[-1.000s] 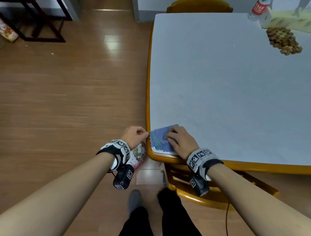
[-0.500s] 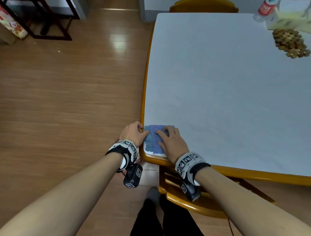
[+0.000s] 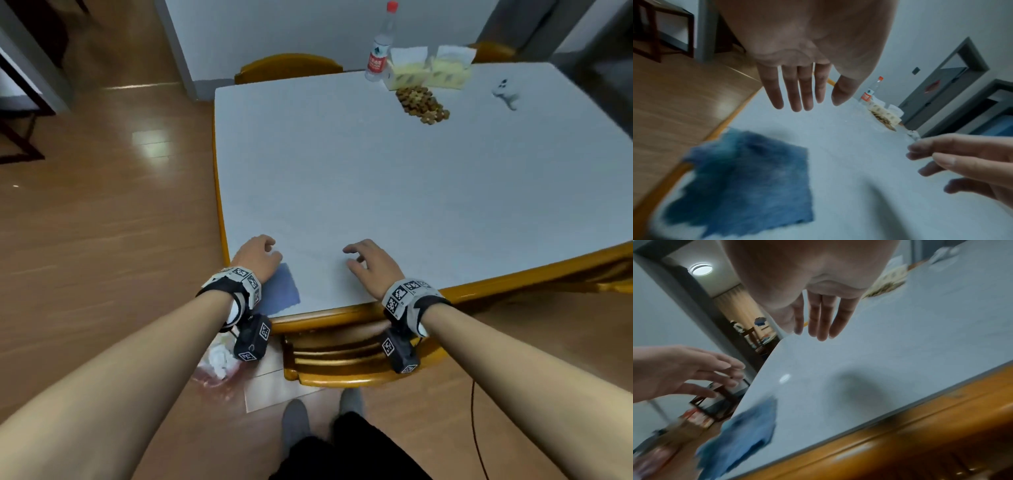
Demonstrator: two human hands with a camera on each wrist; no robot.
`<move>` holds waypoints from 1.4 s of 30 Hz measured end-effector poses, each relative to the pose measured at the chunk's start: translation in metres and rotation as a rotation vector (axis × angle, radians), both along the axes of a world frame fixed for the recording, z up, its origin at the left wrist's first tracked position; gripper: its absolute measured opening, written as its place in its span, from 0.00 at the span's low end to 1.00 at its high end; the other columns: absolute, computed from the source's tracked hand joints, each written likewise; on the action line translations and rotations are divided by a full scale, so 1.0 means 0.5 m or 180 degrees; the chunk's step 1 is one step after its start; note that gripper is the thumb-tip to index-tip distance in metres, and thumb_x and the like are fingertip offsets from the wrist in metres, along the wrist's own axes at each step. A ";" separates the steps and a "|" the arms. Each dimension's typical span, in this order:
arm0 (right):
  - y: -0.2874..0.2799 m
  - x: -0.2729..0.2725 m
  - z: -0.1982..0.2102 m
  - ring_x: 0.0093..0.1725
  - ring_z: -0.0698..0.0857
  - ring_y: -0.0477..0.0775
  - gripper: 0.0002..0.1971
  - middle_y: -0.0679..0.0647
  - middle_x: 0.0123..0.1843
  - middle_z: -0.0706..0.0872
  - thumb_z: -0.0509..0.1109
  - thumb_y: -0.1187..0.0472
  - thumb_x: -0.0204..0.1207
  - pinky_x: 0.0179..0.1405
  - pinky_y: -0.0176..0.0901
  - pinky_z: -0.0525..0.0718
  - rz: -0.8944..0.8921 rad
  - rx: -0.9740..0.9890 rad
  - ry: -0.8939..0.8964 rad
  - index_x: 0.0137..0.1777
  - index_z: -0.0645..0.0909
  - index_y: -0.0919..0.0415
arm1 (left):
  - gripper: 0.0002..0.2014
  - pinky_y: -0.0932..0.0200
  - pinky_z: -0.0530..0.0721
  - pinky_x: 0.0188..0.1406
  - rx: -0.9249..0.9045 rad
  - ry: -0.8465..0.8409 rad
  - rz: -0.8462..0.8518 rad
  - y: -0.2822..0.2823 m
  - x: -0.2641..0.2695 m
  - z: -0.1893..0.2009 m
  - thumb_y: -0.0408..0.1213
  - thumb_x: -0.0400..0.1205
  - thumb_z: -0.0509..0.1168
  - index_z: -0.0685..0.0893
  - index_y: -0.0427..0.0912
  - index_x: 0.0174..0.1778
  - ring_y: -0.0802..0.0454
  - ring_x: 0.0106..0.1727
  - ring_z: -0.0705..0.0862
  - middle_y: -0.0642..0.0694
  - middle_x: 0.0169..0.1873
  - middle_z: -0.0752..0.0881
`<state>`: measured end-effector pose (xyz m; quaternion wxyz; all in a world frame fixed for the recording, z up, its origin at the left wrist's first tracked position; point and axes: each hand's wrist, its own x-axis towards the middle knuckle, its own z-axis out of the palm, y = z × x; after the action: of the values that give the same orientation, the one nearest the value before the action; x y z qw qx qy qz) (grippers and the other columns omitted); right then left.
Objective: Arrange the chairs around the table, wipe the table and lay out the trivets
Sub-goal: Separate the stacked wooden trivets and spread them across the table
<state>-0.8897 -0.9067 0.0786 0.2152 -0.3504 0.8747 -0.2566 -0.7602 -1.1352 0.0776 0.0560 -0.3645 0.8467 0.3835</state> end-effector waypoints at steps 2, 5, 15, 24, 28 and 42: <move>0.065 -0.046 0.028 0.55 0.82 0.49 0.15 0.51 0.65 0.79 0.61 0.56 0.84 0.58 0.44 0.78 -0.0320 0.0039 0.0032 0.68 0.79 0.54 | 0.19 0.51 0.78 0.64 0.0073 0.0145 -0.0200 0.040 -0.056 0.026 0.41 0.81 0.64 0.79 0.43 0.69 0.45 0.62 0.81 0.45 0.64 0.82; 0.159 -0.115 0.067 0.55 0.82 0.51 0.14 0.52 0.64 0.81 0.62 0.56 0.84 0.59 0.46 0.79 -0.0844 -0.0029 0.0045 0.66 0.81 0.54 | 0.19 0.54 0.77 0.63 0.0119 0.0370 -0.0394 0.104 -0.144 0.060 0.41 0.81 0.64 0.80 0.43 0.68 0.47 0.62 0.81 0.46 0.62 0.83; 0.439 -0.383 0.122 0.57 0.81 0.51 0.13 0.53 0.63 0.83 0.63 0.60 0.83 0.60 0.46 0.79 -0.1643 -0.0603 -0.0149 0.65 0.82 0.58 | 0.19 0.51 0.78 0.66 0.0142 0.0615 -0.0509 0.366 -0.437 0.117 0.41 0.81 0.64 0.80 0.43 0.68 0.45 0.63 0.81 0.45 0.63 0.84; 0.641 -0.632 0.103 0.60 0.82 0.53 0.13 0.54 0.63 0.85 0.64 0.62 0.81 0.63 0.45 0.79 -0.1452 -0.0735 -0.0326 0.63 0.83 0.58 | 0.20 0.52 0.77 0.66 0.0051 0.0537 -0.0290 0.608 -0.649 0.131 0.39 0.80 0.64 0.80 0.41 0.69 0.45 0.64 0.81 0.44 0.64 0.83; 0.663 -0.730 0.107 0.60 0.82 0.54 0.13 0.54 0.62 0.85 0.64 0.62 0.81 0.62 0.46 0.79 -0.1413 -0.0742 -0.0380 0.62 0.84 0.58 | 0.20 0.51 0.77 0.67 -0.0038 0.0400 -0.0294 0.638 -0.711 0.137 0.39 0.80 0.65 0.80 0.41 0.69 0.45 0.65 0.81 0.44 0.65 0.83; 0.564 -1.073 0.049 0.56 0.84 0.52 0.10 0.51 0.57 0.87 0.65 0.61 0.80 0.59 0.46 0.82 -0.1376 -0.0426 -0.0551 0.57 0.86 0.54 | 0.21 0.54 0.74 0.63 -0.0107 0.0101 -0.0232 0.509 -1.059 0.074 0.40 0.81 0.63 0.78 0.42 0.71 0.43 0.67 0.79 0.43 0.68 0.81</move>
<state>-1.4261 -0.6247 0.1031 0.2057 -0.1452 0.8887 -0.3832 -1.2898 -0.8809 0.1146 0.0503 -0.3282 0.8666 0.3726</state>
